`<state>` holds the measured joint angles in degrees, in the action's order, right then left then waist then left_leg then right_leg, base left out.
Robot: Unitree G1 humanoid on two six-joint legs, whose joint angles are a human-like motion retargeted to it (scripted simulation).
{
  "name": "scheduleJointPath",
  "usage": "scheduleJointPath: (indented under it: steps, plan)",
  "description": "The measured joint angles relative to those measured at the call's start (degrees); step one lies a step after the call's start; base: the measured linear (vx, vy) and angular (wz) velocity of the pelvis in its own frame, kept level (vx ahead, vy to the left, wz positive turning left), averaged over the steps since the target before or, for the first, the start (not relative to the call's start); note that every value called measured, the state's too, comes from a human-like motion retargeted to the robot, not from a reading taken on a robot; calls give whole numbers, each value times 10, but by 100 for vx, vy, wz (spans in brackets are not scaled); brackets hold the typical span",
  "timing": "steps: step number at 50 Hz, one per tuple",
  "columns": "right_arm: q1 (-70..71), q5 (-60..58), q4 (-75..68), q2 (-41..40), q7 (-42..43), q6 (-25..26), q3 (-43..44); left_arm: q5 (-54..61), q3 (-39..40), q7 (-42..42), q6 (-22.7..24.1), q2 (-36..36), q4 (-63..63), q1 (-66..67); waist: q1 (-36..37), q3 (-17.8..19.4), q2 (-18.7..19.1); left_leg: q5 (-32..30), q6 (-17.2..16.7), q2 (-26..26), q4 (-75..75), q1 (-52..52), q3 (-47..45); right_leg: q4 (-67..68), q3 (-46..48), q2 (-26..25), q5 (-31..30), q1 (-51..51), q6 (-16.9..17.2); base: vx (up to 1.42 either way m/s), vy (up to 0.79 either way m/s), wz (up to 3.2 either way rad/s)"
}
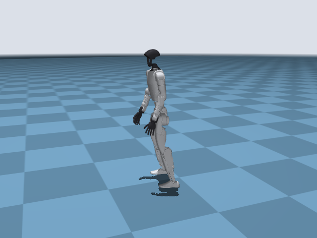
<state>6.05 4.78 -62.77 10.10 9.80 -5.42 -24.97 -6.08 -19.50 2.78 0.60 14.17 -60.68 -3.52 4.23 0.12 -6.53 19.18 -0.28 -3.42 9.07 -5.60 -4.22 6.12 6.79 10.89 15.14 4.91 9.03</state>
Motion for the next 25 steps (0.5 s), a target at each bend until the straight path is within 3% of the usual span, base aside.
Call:
scheduleJointPath:
  steps: [4, 5, 9, 15, 18, 22, 25]
  plan:
    - [6, -15, -6, -1, -14, 4, -30, -2, -16, -11, -5, -2, -16, -23, -1, 23, 2, 0, 3, -1, -12, -1, 2, -13, 2, -2, -5, 1, -3, -10, 0, 3]
    - [11, -13, -5, -1, -21, 10, -39, -2, -24, -12, -13, -2, -19, -33, -2, 34, 3, -1, 7, -2, -15, -4, 5, -15, 4, -4, -10, 3, -17, -14, 2, 8]
    - [43, -23, 7, 14, -29, 16, -79, -1, -65, -8, -17, -2, -14, -65, -6, 88, 2, -11, 7, -1, -14, -21, 6, -17, 2, -3, -22, 19, -11, -19, 1, 2]
    - [114, -61, 75, 60, -36, 24, -156, -18, -155, -4, -15, 33, 35, -114, -13, 217, -9, -29, 4, 0, -6, -60, 6, -11, -2, -2, -45, 59, -5, -30, 0, -1]
    - [151, -65, 142, 100, -36, 24, -181, -47, -222, 11, -12, 71, 76, -151, -16, 287, -16, -38, -3, 2, -1, -97, 8, -2, 18, 8, -29, 92, 4, -37, 0, 19]
    - [150, -73, 259, 173, -2, 0, -227, -81, -294, 86, 6, 126, 157, -160, -34, 297, -14, -35, -27, 3, 56, -222, 15, 45, 56, 29, -9, 196, -2, -32, 2, 49]
    - [137, -104, 356, 236, 74, -38, -244, -78, -275, 189, 38, 176, 259, -143, -42, 297, -8, -10, -40, -1, 156, -349, 22, 123, 58, 37, -2, 306, -10, -24, 3, 30]
